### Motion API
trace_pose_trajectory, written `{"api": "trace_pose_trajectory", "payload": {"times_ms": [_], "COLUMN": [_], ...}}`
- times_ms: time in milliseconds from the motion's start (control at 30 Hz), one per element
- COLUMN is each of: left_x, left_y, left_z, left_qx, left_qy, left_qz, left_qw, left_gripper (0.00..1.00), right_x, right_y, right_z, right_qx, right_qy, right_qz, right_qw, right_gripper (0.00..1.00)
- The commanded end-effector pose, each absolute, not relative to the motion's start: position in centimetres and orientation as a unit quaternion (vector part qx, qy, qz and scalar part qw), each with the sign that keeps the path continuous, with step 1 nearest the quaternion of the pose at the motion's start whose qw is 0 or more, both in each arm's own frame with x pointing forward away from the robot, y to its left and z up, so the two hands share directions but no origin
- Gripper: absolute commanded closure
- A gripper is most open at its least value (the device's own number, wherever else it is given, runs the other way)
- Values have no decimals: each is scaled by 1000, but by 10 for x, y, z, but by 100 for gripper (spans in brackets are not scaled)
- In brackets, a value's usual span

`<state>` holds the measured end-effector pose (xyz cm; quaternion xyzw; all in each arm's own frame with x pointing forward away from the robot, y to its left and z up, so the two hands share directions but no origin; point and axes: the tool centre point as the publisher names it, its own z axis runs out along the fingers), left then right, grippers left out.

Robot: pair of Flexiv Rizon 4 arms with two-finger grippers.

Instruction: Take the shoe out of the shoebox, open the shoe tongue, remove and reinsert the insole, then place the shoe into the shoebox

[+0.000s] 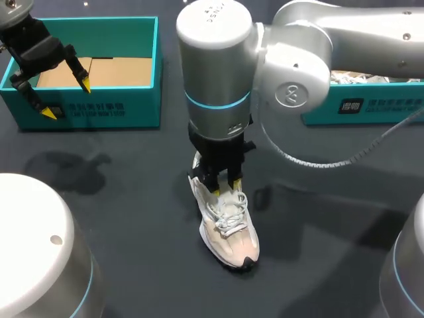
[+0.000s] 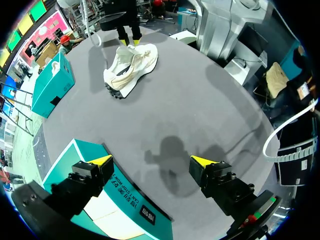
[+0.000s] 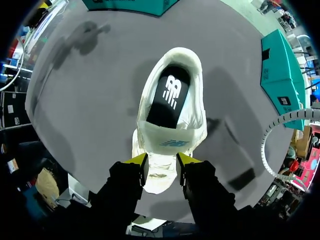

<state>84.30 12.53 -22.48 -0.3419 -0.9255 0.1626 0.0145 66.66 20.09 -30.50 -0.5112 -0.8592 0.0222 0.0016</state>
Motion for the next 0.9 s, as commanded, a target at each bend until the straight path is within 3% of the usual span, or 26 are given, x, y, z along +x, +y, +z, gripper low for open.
{"api": "trace_pose_trajectory", "payload": {"times_ms": [33,300,667,900], "left_x": [843,843,843,843], "left_y": [126,126,126,126], "left_z": [-224,-224,-224,-224], "left_qx": [-342,-342,-342,-342], "left_qy": [-926,-926,-926,-926], "left_qz": [161,161,161,161], "left_qw": [15,15,15,15], "left_gripper": [0,0,0,0], "right_x": [673,694,678,688], "right_y": [200,204,206,210], "right_z": [-322,-350,-334,-350], "right_qx": [-511,-518,-536,-523], "right_qy": [-859,-854,-844,-852], "right_qz": [14,-1,17,8], "right_qw": [16,45,18,30], "right_gripper": [65,66,66,65]}}
